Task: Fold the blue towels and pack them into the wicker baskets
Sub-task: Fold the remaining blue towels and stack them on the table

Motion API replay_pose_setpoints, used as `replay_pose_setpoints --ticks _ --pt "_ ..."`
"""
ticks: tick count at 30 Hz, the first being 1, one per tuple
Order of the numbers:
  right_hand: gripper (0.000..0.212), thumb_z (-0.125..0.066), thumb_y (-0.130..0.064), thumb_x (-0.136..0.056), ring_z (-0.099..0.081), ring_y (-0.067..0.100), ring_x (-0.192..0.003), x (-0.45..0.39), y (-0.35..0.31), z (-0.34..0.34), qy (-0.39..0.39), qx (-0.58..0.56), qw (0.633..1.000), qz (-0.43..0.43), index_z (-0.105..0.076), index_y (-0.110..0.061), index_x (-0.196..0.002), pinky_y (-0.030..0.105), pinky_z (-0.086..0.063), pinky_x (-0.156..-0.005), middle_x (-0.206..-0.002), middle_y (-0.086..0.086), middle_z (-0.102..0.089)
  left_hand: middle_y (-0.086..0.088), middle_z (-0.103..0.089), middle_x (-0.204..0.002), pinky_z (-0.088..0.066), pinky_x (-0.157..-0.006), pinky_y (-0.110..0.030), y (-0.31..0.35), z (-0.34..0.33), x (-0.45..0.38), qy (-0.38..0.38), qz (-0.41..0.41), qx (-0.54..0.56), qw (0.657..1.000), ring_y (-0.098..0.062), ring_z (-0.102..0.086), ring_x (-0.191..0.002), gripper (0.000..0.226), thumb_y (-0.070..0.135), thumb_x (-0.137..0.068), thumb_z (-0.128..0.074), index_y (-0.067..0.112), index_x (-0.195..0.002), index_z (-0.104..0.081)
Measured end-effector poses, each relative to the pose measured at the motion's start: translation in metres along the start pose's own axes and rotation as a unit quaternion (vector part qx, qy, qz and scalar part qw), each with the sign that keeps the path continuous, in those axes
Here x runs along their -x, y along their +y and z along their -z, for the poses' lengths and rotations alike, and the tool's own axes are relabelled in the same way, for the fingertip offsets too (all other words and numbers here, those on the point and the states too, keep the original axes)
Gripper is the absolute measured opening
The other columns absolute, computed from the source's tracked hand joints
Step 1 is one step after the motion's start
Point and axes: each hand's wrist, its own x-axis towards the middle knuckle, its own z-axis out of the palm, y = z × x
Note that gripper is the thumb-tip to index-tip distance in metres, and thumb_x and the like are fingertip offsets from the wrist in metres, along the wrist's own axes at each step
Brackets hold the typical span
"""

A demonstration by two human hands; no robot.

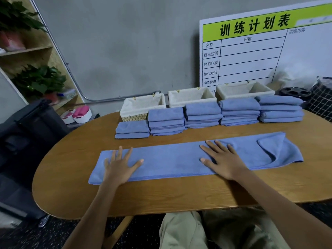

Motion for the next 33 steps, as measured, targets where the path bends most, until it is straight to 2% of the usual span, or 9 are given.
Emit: replay_pose_setpoints --ticks 4,8,13,18,21,24,29,31,33 --pt "0.117 0.03 -0.091 -0.053 0.014 0.018 -0.152 0.0 -0.005 0.0 0.004 0.002 1.0 -0.003 0.001 -0.043 -0.156 0.048 0.007 -0.122 -0.165 -0.013 0.012 -0.003 0.012 -0.168 -0.005 -0.121 -0.061 0.008 0.005 0.002 -0.008 0.008 -0.005 1.0 -0.03 0.007 -0.155 0.095 0.09 -0.077 -0.013 0.042 -0.159 -0.002" --pt "0.104 0.02 -0.086 -0.065 0.014 0.019 -0.152 0.0 -0.005 0.001 0.003 -0.006 1.0 0.001 0.001 -0.042 -0.157 0.049 0.007 -0.122 -0.165 -0.012 0.011 0.002 0.013 -0.168 -0.003 -0.121 -0.062 0.048 -0.004 0.006 0.021 -0.045 0.006 0.999 -0.028 0.009 -0.155 0.086 0.084 -0.086 -0.014 0.041 -0.159 -0.004" --pt "0.111 0.024 -0.092 -0.058 0.014 0.016 -0.152 0.01 0.018 0.004 0.004 -0.005 1.0 -0.011 0.0 -0.044 -0.156 0.048 0.006 -0.122 -0.165 -0.015 0.01 0.004 0.012 -0.168 -0.002 -0.121 -0.061 0.05 -0.005 0.003 -0.011 -0.045 -0.007 0.999 -0.027 0.01 -0.155 0.098 0.09 -0.073 -0.004 0.043 -0.159 -0.002" --pt "0.117 0.028 -0.094 -0.051 0.015 0.016 -0.152 0.037 0.066 0.01 0.011 -0.012 0.997 -0.07 0.002 -0.046 -0.155 0.049 0.006 -0.122 -0.164 -0.016 0.013 -0.002 0.008 -0.169 -0.008 -0.119 -0.066 0.072 0.003 0.005 -0.012 -0.024 -0.037 0.999 -0.032 0.006 -0.154 0.084 0.078 -0.091 -0.024 0.032 -0.16 -0.01" --pt "0.115 0.027 -0.093 -0.054 0.015 0.02 -0.152 0.039 0.069 0.012 0.009 -0.023 0.997 -0.074 0.003 -0.045 -0.155 0.052 0.006 -0.121 -0.164 -0.013 0.015 0.006 0.006 -0.168 -0.006 -0.12 -0.063 0.143 0.002 0.008 0.031 -0.124 0.025 0.991 -0.023 0.007 -0.155 0.076 0.072 -0.095 -0.031 0.032 -0.159 -0.016" --pt "0.108 0.019 -0.09 -0.06 0.014 0.021 -0.152 0.039 0.071 0.014 0.009 -0.035 0.997 -0.067 0.001 -0.044 -0.156 0.052 0.005 -0.121 -0.165 -0.012 0.013 0.017 0.015 -0.166 0.001 -0.122 -0.059 0.21 -0.016 0.015 -0.005 -0.222 0.045 0.974 -0.016 0.013 -0.154 0.078 0.077 -0.092 -0.02 0.04 -0.159 -0.004" --pt "0.069 -0.018 -0.072 -0.094 0.013 0.016 -0.152 0.065 0.114 0.024 0.009 -0.051 0.992 -0.117 -0.004 -0.044 -0.156 0.05 -0.009 -0.121 -0.165 -0.016 0.01 0.014 0.017 -0.166 0.003 -0.122 -0.058 0.215 -0.027 0.005 -0.014 -0.208 -0.01 0.978 -0.018 0.016 -0.154 0.093 0.087 -0.08 -0.003 0.04 -0.159 0.002" --pt "0.076 -0.009 -0.079 -0.088 0.013 0.016 -0.152 0.075 0.13 0.024 0.018 -0.044 0.99 -0.132 -0.005 -0.045 -0.156 0.051 -0.006 -0.122 -0.165 -0.016 0.009 0.014 0.017 -0.166 0.002 -0.122 -0.059 0.215 -0.027 0.005 -0.013 -0.21 -0.007 0.978 -0.019 0.015 -0.154 0.102 0.092 -0.072 0.005 0.04 -0.159 0.001" --pt "0.1 0.014 -0.089 -0.069 0.012 0.018 -0.152 0.08 0.14 0.024 0.035 -0.035 0.99 -0.134 -0.005 -0.045 -0.156 0.049 0.002 -0.123 -0.165 -0.014 0.008 0.013 0.016 -0.166 0.001 -0.122 -0.06 0.216 -0.025 0.004 -0.015 -0.204 -0.001 0.979 -0.019 0.013 -0.154 0.104 0.094 -0.071 0.004 0.04 -0.159 -0.001"
